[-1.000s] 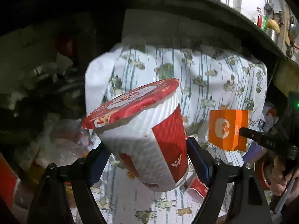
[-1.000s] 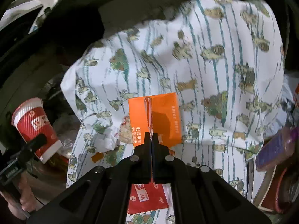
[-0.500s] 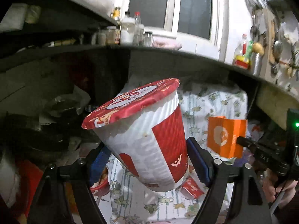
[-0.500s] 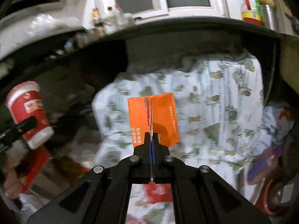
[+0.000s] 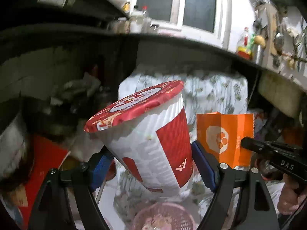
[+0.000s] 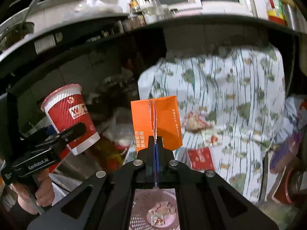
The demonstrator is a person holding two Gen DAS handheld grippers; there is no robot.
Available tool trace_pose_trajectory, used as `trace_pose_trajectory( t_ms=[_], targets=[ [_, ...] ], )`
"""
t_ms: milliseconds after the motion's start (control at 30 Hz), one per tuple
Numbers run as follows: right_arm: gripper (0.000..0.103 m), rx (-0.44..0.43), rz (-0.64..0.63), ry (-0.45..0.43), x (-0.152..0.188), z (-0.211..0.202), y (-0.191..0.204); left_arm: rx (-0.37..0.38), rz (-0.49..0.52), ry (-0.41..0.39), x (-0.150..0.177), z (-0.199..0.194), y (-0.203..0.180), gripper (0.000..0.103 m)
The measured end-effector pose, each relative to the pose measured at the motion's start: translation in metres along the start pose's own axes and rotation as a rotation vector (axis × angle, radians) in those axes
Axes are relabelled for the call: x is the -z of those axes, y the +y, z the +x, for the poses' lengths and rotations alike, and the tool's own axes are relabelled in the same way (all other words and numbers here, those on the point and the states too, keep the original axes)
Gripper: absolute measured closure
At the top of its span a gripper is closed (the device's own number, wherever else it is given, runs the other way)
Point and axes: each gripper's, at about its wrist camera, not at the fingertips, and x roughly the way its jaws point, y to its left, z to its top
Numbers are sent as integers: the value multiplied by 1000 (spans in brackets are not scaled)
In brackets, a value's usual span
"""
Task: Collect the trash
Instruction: 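Carry the red cup and orange box over the pink basket and open both tools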
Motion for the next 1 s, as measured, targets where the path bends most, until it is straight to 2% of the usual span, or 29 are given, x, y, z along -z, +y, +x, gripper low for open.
trace_pose_trajectory(
  t_ms=[67,167,233,333,400,533,633,800,900,1000],
  targets=[
    [103,3,39,41,11,9,-7,-8,11,28,13,7,-1,21],
    [103,29,76,98,30,22,-20,6,-9,117,28,27,2,21],
    [103,54,69,121,43,30,-25,39,-19,197,37,42,3,21],
    [103,47,72,210,61,52,-32,157,-14,369,61,73,1,21],
    [103,15,82,270,73,63,-33,169,-33,451,79,86,2,21],
    [103,16,71,377,93,82,-35,194,-65,579,107,107,4,21],
    [103,-28,106,473,109,99,-41,198,-74,624,115,117,4,21],
    [103,-32,103,599,134,123,-41,201,-80,686,123,131,1,20],
    [100,-35,94,631,142,127,-40,208,-119,690,124,134,4,20],
    [98,-39,94,626,141,127,-41,187,-122,661,117,132,7,17]
  ],
)
